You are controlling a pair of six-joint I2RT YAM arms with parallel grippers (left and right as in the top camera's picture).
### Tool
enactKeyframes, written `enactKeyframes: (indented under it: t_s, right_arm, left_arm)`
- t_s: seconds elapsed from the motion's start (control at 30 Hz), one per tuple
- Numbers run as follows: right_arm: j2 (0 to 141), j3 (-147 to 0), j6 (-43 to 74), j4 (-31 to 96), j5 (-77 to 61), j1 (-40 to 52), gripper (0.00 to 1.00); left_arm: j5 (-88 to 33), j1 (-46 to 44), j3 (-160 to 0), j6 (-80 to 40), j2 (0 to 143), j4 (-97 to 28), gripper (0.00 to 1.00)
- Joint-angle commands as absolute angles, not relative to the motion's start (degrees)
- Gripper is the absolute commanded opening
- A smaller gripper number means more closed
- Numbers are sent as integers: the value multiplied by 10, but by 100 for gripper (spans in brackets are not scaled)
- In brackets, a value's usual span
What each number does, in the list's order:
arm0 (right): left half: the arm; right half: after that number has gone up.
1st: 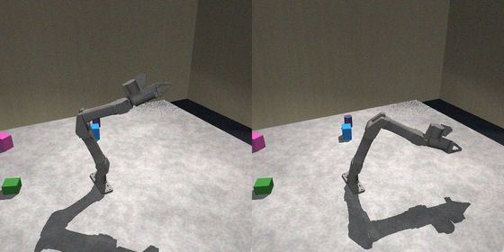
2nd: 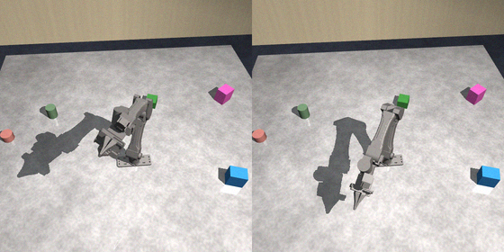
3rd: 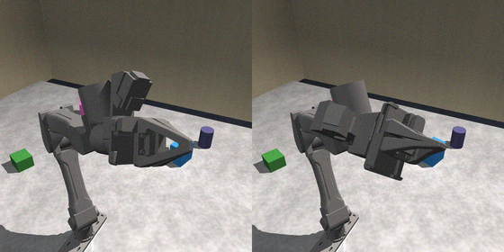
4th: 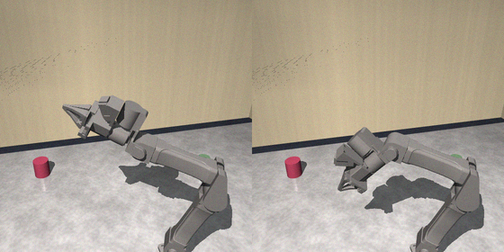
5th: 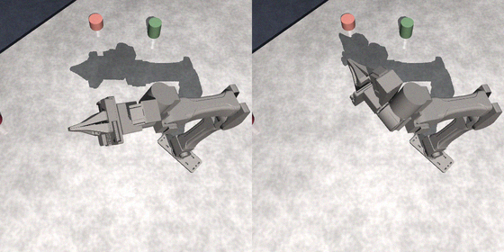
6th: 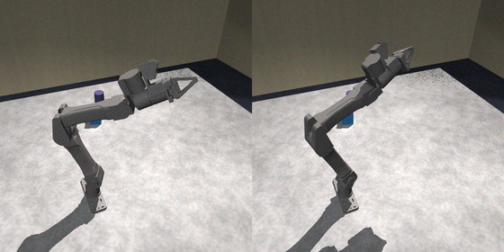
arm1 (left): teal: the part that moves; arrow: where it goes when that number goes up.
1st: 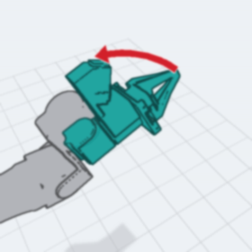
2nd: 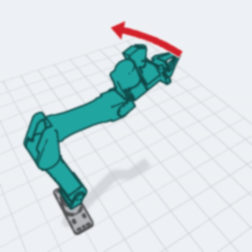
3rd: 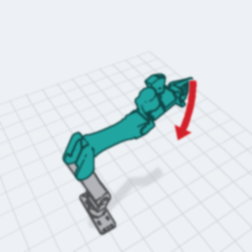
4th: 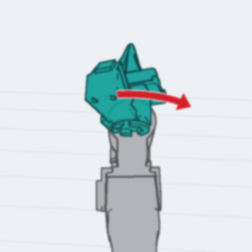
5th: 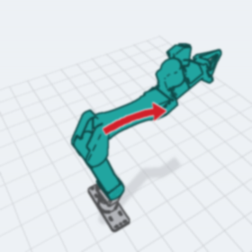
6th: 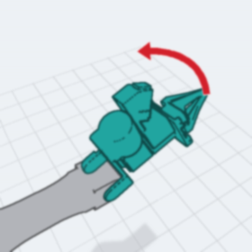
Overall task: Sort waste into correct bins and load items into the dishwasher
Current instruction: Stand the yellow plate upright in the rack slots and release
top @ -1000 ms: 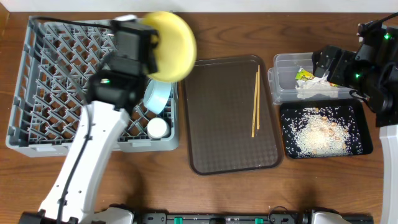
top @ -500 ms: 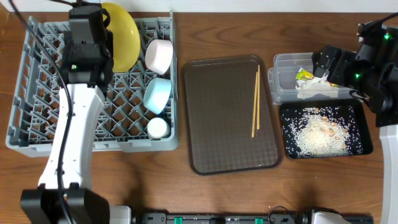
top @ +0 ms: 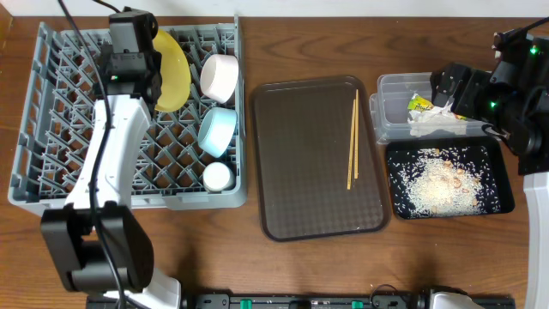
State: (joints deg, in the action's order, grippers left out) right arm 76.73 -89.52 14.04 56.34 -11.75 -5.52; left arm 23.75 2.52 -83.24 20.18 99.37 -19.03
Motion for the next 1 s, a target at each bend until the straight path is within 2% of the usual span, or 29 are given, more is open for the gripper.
enactKeyframes:
  t_s: [0.0,0.2,0.23,0.27,0.3,0.37,0.4,0.5,0.67,0.87,0.97]
  right_arm:
    - [769,-899,145,564,-114,-59,99]
    - [769,-899,145,564,-114,-59,99]
    - [769,-899,145,564,-114,-59,99]
    - [769,-899,146,564,-114,-59,99]
    - [769,-899,145,564,-114,-59,99]
    - [769,-899,145,564,-114,-59,99]
    - [769,-899,145,564,-114,-59,99]
    - [769,-899,145,564,-114,-59,99]
    - [769,-899,145,564,-114,-59,99]
    - [769,-899,145,564,-114,-59,99]
    - [769,-899,145,564,-114,-59,99]
  left_arm:
    - [268,28,-835,210,1006,-178,8]
    - [268,28,-835,209,1006,-166,9]
    - [268,27,-835,207,1006,-166,27]
    - [266,25,-835,207,1006,-166,38]
    - [264,22,-835,191,1006,-163,55]
    - [261,15,-836,182,1003,-161,67]
    - [261,12,-837,181,1002,-162,70]
    - [262,-6,-839,181,990,-162,75]
    - [262,-32,-839,176,974,-167,75]
    - [261,-8,-839,17,965,-168,75]
    - [186,14,-839,-17,944,-172,75]
